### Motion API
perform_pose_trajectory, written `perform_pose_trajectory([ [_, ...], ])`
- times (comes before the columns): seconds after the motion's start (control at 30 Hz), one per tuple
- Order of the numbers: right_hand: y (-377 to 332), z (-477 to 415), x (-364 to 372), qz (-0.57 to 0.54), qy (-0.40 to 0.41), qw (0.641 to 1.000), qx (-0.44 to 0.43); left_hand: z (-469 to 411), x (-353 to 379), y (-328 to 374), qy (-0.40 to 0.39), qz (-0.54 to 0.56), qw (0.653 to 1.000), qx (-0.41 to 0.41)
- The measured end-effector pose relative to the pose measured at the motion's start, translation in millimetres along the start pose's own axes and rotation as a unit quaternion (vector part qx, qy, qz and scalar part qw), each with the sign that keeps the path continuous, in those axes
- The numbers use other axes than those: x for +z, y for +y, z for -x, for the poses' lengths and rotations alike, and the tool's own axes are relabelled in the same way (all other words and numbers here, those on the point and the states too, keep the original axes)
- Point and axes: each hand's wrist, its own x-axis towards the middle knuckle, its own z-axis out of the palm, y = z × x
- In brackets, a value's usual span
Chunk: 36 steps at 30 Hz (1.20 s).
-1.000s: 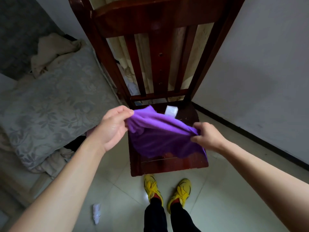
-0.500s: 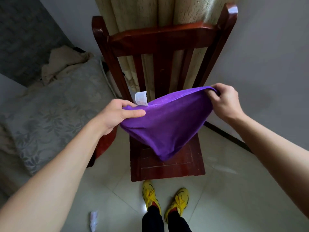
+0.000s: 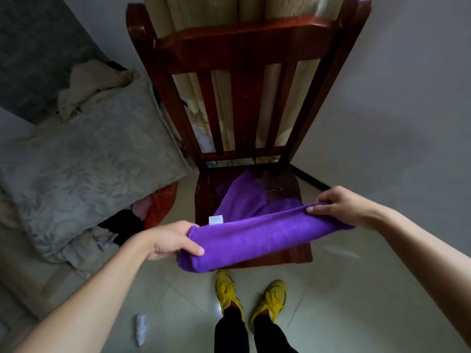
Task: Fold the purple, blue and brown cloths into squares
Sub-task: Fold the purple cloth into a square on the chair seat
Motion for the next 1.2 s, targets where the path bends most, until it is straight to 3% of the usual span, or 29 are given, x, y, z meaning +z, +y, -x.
perform_pose_trajectory([
  [0.1, 18, -6, 14, -0.042, -0.025, 0.998, 0.033, -9, 2, -16, -0.046, 0.079, 0.995, -0.029],
  [0.2, 23, -17, 20, -0.064, -0.002, 0.997, 0.052, -17, -3, -17, -0.064, 0.132, 0.989, -0.014],
  [0.33, 19, -44, 25, -0.105, 0.064, 0.99, 0.073, -46, -16, -9, 0.046, 0.207, 0.977, 0.027],
  [0.4, 20, -59, 31, -0.112, 0.077, 0.987, 0.086, -65, -21, -6, 0.107, 0.16, 0.981, 0.03],
  [0.5, 32, -86, 47, -0.037, 0.056, 0.994, 0.087, -95, -24, -6, 0.174, -0.024, 0.984, 0.026],
  [0.63, 60, -107, 95, 0.115, -0.049, 0.985, 0.114, -125, -18, -29, 0.207, -0.27, 0.94, -0.025],
  [0.7, 76, -117, 131, 0.136, -0.083, 0.979, 0.13, -148, -20, -48, 0.194, -0.315, 0.928, -0.049],
  [0.77, 87, -123, 158, 0.129, -0.113, 0.975, 0.138, -165, -20, -58, 0.113, -0.364, 0.921, -0.08],
  [0.83, 91, -130, 173, 0.077, -0.078, 0.982, 0.151, -182, -18, -57, 0.067, -0.37, 0.92, -0.111],
  [0.87, 93, -136, 174, 0.047, -0.004, 0.986, 0.159, -193, -19, -52, 0.091, -0.358, 0.924, -0.098],
  [0.93, 96, -149, 170, 0.01, 0.176, 0.972, 0.156, -216, -21, -35, 0.229, -0.326, 0.917, -0.012],
  [0.97, 97, -155, 166, 0.014, 0.206, 0.967, 0.147, -230, -22, -23, 0.289, -0.296, 0.909, 0.045],
  [1.03, 99, -167, 161, 0.085, 0.117, 0.981, 0.132, -254, -18, 3, 0.302, -0.246, 0.916, 0.095],
  [1.1, 100, -175, 166, 0.167, 0.0, 0.981, 0.103, -278, -7, 18, 0.266, -0.238, 0.931, 0.072],
  [1.13, 98, -176, 170, 0.18, -0.022, 0.98, 0.079, -283, -2, 21, 0.263, -0.234, 0.933, 0.072],
  [1.2, 92, -172, 171, 0.164, 0.025, 0.986, 0.018, -279, 1, 24, 0.294, -0.186, 0.931, 0.113],
])
